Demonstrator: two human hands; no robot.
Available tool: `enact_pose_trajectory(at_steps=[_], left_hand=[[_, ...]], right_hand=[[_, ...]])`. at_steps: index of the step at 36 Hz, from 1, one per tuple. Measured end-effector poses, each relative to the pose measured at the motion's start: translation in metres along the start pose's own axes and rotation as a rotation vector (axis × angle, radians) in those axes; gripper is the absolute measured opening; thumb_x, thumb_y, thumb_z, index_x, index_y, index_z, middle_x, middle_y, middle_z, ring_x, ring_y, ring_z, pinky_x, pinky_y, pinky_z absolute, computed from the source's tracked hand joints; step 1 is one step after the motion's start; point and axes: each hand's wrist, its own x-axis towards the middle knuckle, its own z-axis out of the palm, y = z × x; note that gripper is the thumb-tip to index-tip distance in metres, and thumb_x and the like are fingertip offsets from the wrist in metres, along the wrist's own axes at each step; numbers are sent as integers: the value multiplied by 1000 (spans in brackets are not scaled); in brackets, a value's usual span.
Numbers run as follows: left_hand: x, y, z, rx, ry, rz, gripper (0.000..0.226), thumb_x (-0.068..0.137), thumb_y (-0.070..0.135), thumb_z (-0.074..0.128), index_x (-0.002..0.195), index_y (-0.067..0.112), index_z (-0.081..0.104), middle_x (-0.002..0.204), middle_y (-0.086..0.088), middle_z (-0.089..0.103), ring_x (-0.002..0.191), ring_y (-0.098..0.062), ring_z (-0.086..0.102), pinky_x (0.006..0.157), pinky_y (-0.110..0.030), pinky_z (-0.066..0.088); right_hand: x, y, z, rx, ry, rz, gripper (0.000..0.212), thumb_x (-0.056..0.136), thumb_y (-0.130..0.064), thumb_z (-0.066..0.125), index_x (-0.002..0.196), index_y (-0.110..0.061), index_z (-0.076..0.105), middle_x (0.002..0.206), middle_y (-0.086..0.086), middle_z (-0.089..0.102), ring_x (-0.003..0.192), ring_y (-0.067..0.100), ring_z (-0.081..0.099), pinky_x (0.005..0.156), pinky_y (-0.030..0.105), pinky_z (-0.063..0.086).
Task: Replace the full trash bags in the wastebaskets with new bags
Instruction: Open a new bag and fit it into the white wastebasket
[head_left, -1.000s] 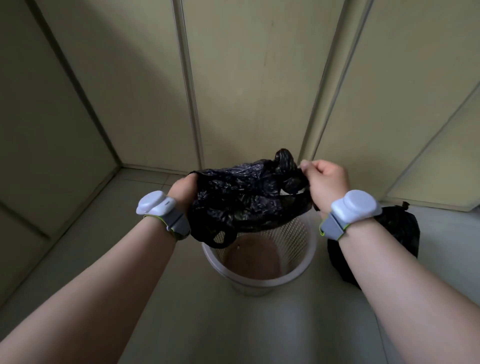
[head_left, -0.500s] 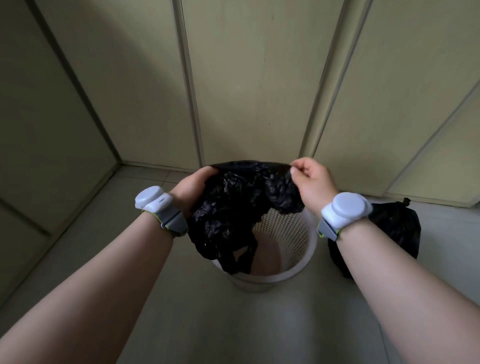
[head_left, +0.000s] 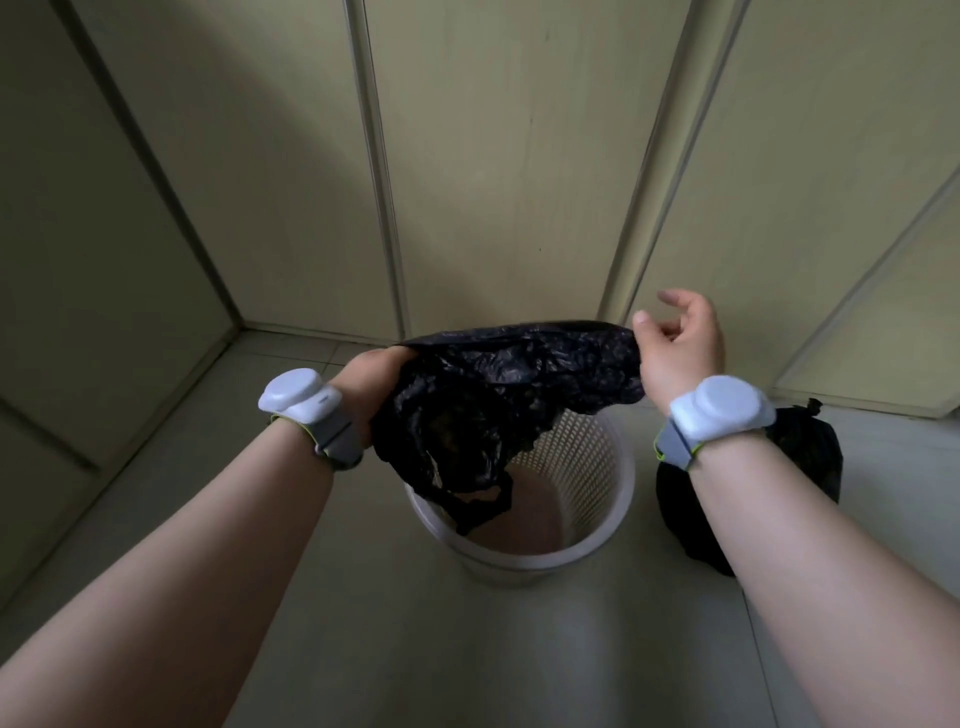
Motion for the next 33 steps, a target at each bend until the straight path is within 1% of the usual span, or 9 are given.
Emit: enact_pose_trajectory(at_steps=[3, 6, 8, 12, 16, 21, 26, 31, 33], left_hand=[[-2, 0, 3, -120, -27, -47, 33, 88, 26, 52, 114, 6, 57, 106, -20, 60, 79, -25, 55, 64, -31, 48], [-7, 5, 15, -192, -72, -79, 18, 88, 28, 51, 92, 12, 59, 89, -11, 60, 72, -23, 57, 66, -33, 49], [-9, 8, 23, -263, -170, -139, 33, 85, 27, 51, 106, 5, 63, 106, -18, 65, 92, -32, 63, 89, -40, 49], [-13, 7, 31, -273, -282, -193, 39, 91, 36, 46, 97, 4, 68, 96, -13, 70, 89, -28, 65, 86, -35, 49], [-4, 4, 25, 3, -105, -93, 30, 87, 31, 55, 98, 6, 67, 91, -14, 70, 82, -30, 67, 79, -38, 54], [15, -9, 15, 150, 68, 22, 30, 75, 24, 54, 98, 10, 67, 93, -13, 70, 88, -30, 66, 89, -44, 53], [9, -2, 28, 49, 183, 215, 84, 63, 38, 55, 141, 25, 28, 131, -8, 48, 117, -26, 52, 102, -43, 43], [-17, 3, 52, 539, -38, 582, 88, 60, 66, 59, 133, 21, 43, 127, -2, 52, 117, -15, 50, 101, -31, 40], [-22, 0, 61, 716, -56, 578, 52, 77, 50, 61, 117, 17, 58, 110, -4, 64, 104, -20, 58, 85, -27, 44]], right_hand=[[-24, -19, -1, -67, 18, -367, 45, 78, -44, 60, 112, -16, 57, 101, -4, 53, 94, 18, 54, 87, 32, 42], [-50, -31, 10, -132, -428, -543, 56, 70, -57, 60, 111, -19, 60, 106, -3, 58, 101, 12, 52, 91, 27, 39], [-60, -30, 19, -198, -616, -573, 47, 70, -48, 65, 108, -19, 63, 106, -2, 60, 102, 13, 54, 91, 27, 40], [-60, -26, 25, -94, -546, -375, 19, 80, -2, 56, 86, -18, 63, 81, -6, 63, 78, 12, 58, 73, 24, 46], [-45, -20, 25, 104, -384, -135, 26, 86, 0, 50, 76, -24, 55, 73, -1, 64, 58, 0, 53, 60, 19, 44], [-35, -12, 28, 345, -301, 133, 20, 85, -7, 52, 76, -24, 58, 72, 3, 62, 73, 24, 56, 72, 46, 50], [-38, -13, 31, 319, -288, 98, 25, 89, -2, 49, 77, -24, 55, 68, 3, 56, 66, 21, 46, 64, 34, 39], [-45, -20, 32, 275, -395, -5, 25, 89, -3, 50, 77, -25, 54, 78, 6, 60, 71, 15, 54, 69, 31, 44], [-47, -22, 33, 285, -419, -12, 25, 90, -3, 50, 78, -24, 55, 75, 2, 60, 69, 13, 54, 68, 30, 44]])
